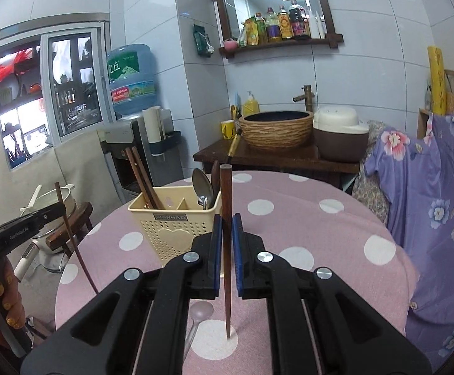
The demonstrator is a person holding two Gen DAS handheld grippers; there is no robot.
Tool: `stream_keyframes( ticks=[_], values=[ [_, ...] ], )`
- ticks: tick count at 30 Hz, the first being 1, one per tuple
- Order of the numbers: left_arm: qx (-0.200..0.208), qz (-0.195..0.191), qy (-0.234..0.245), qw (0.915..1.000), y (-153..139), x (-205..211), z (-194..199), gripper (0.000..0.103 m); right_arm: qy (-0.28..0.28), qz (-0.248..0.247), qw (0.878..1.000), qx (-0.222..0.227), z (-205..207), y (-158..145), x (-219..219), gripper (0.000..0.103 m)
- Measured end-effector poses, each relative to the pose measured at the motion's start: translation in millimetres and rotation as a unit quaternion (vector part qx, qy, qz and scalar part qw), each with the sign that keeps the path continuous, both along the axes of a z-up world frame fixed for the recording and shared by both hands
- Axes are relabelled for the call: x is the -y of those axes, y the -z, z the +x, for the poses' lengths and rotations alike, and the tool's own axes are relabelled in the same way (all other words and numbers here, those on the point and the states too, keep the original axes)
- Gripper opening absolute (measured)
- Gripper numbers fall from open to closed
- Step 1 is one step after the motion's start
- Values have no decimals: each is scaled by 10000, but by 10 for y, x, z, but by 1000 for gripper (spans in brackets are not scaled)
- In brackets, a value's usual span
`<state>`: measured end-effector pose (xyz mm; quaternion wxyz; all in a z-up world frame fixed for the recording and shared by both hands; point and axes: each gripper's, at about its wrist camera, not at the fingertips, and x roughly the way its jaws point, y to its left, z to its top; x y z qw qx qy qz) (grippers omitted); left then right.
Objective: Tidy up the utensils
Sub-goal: 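Lift both brown chopsticks toward the cream holder with both tools, then lower both brown chopsticks into the cream holder and open both tools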
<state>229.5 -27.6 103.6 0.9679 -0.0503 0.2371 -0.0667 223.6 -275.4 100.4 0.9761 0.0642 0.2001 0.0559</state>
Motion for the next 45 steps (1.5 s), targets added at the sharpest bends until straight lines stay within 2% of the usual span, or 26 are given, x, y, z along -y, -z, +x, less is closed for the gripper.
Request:
stream_keyframes(
  ticks=[11, 22, 26, 31, 35, 39, 42, 45],
  values=[
    [77, 6, 102, 9999, -63, -19, 22, 8, -83, -186, 9998, 31, 76, -102, -148, 7],
    [61, -108, 358, 9993, -177, -49, 32, 8, -331, 25, 9994, -73, 102, -211, -124, 7],
    [139, -203, 603, 9979, -402, -32, 66, 8, -552, 85, 9984, -22, 106, -427, -153, 7],
    [416, -282, 888, 9948, -827, 46, 92, 8, -840, 143, 9960, 250, 120, -894, -231, 7],
    [806, -410, 767, 9929, -1190, 90, 173, 8, -806, 40, 9945, 661, 166, -1303, -312, 7],
    [1007, -390, 647, 9920, -1442, 230, 383, 8, -592, 32, 9949, 817, 386, -1568, -337, 7],
    [1037, -359, 514, 9926, -1448, 332, 574, 8, -424, -7, 9961, 775, 607, -1569, -353, 7],
    [906, -360, 355, 9946, -1250, 389, 780, 8, -317, -1, 9979, 563, 829, -1367, -365, 7]
  ],
)
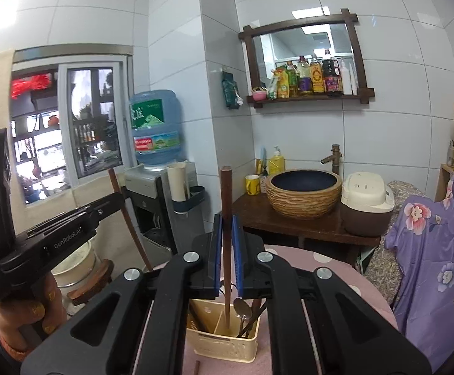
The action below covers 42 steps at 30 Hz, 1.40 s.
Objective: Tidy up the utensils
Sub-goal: 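Lower both brown chopsticks into the cream holder and open both tools, then move left tool over the last brown chopstick while right tool approaches the silver spoon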
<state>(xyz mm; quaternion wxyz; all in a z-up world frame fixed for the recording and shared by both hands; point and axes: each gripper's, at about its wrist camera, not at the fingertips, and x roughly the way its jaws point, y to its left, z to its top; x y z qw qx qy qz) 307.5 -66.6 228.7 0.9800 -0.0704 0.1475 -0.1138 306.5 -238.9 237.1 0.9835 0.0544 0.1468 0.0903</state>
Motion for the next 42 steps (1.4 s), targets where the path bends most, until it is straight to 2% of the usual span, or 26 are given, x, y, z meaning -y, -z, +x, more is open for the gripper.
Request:
stream_keyframes(
  ticks=[3, 10, 14, 18, 20, 21, 22, 23, 24, 26, 28, 30, 31, 33, 37, 39, 42],
  values=[
    [-274, -47, -62, 9996, 299, 13, 156, 8, 94, -71, 9996, -260, 204, 340, -23, 8],
    [-827, 157, -141, 9964, 978, 87, 326, 8, 71, -153, 9970, -759, 454, 990, -125, 8],
    [-1056, 283, -142, 9939, 1239, 106, 364, 8, 56, -137, 9966, -806, 471, 1136, -132, 7],
    [-1082, 378, -115, 9933, 1310, 89, 369, 8, 102, -36, 9972, -741, 464, 1182, -68, 7],
    [-1079, 408, -125, 9932, 1304, 67, 326, 9, 83, -11, 9973, -726, 444, 1181, -42, 12],
    [-1066, 419, -126, 9933, 1296, 51, 283, 16, 132, 28, 9976, -679, 405, 1176, -14, 20],
    [-1026, 407, -106, 9938, 1283, 31, 229, 23, 150, 77, 9979, -622, 364, 1172, 11, 34],
    [-978, 384, -95, 9944, 1267, 7, 164, 43, 150, 140, 9983, -544, 303, 1166, 37, 41],
    [-906, 338, -112, 9953, 1250, -36, 70, 59, 165, 161, 9986, -470, 242, 1163, 53, 47],
    [-789, 281, -133, 9964, 1235, -108, -101, 64, 197, 48, 9990, -402, 133, 1162, 47, 47],
    [-855, 262, -144, 9959, 1269, -190, -259, 71, 264, -121, 9990, -338, -10, 1184, 28, 47],
    [-962, 235, -155, 9950, 1355, -252, -374, 83, 371, -284, 9985, -295, -165, 1251, 3, 52],
    [-1030, 241, -213, 9942, 1421, -286, -432, 85, 418, -346, 9980, -330, -225, 1301, -6, 58],
    [-1236, 308, -314, 9914, 1592, -342, -512, 90, 443, -403, 9969, -511, -334, 1436, -16, 60],
    [-1833, 453, -481, 9808, 1997, -437, -607, 94, 487, -506, 9909, -1149, -461, 1852, -49, 62],
    [-2045, 441, -554, 9763, 2166, -503, -659, 94, 482, -576, 9858, -1501, -506, 2108, -79, 62],
    [-2233, 627, -680, 9703, 2384, -544, -722, 95, 508, -587, 9776, -1955, -535, 2454, -79, 62]
  ],
)
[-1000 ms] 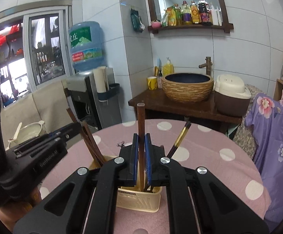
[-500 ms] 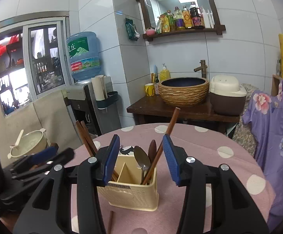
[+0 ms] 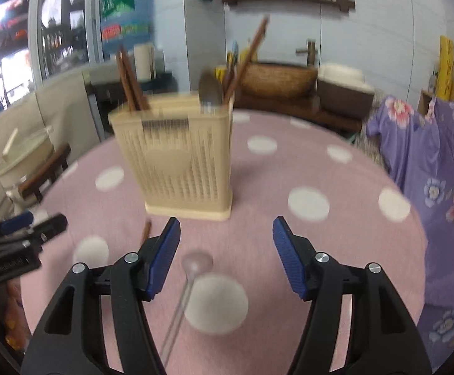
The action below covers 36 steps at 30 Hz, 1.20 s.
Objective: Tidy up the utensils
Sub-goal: 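Move left tool over the last brown chopstick while right tool approaches the silver spoon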
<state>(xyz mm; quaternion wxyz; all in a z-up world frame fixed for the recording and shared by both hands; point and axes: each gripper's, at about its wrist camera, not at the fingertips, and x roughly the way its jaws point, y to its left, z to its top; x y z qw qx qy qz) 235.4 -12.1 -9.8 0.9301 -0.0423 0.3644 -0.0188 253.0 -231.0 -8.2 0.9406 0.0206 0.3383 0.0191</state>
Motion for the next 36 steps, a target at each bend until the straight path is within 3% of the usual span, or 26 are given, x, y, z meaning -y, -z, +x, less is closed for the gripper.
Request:
stream_keyframes(
  ticks=[6, 16, 23, 29, 36],
  values=[
    [-250, 234, 39, 9994, 183, -20, -35, 98, 89, 139, 9978, -645, 6, 387, -3, 62],
    [112, 624, 209, 9978, 241, 72, -146, 98, -75, -53, 9955, -940, 128, 592, -181, 62],
    [31, 540, 57, 9985, 224, -44, -114, 98, -131, -137, 9922, -1233, 372, 676, -419, 61],
    [77, 662, 64, 9978, 204, -52, -135, 98, 71, -207, 9927, -1189, 505, 689, -507, 59],
    [-23, 592, 92, 9982, 233, -40, -118, 98, 141, -205, 9937, -1088, 583, 678, -497, 39]
  ],
)
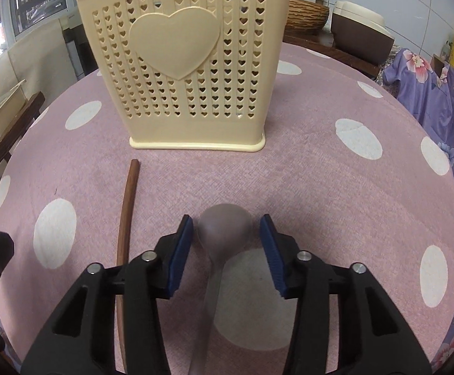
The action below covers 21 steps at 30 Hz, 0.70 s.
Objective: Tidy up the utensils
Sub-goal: 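Move left tool over the last brown chopstick while right tool approaches the silver spoon, then close right tool on the silver spoon while left tool closes on the brown chopstick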
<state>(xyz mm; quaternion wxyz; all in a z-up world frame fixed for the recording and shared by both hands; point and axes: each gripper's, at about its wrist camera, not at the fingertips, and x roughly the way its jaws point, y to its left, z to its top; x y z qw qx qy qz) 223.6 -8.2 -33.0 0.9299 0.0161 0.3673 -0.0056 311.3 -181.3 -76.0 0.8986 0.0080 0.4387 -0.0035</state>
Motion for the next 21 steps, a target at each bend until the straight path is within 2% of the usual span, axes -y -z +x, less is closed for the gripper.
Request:
stream_keyframes(
  ticks=[7, 10, 17, 19, 21],
  values=[
    [-127, -69, 59, 9999, 24, 74, -7, 98, 31, 341, 9993, 164, -67, -69, 155, 37],
    [-152, -100, 77, 9998, 15, 115, -4, 98, 38, 598, 9970, 482, -207, -235, 283, 37],
    [-165, -219, 326, 9991, -24, 333, 54, 98, 9, 812, 9885, 1275, -681, -728, 576, 37],
    [-188, -217, 392, 9988, -22, 421, 91, 97, -24, 838, 9860, 1442, -791, -814, 634, 37],
    [-214, -199, 456, 9985, -20, 528, 143, 91, -2, 820, 9840, 1580, -904, -872, 684, 37]
  ],
)
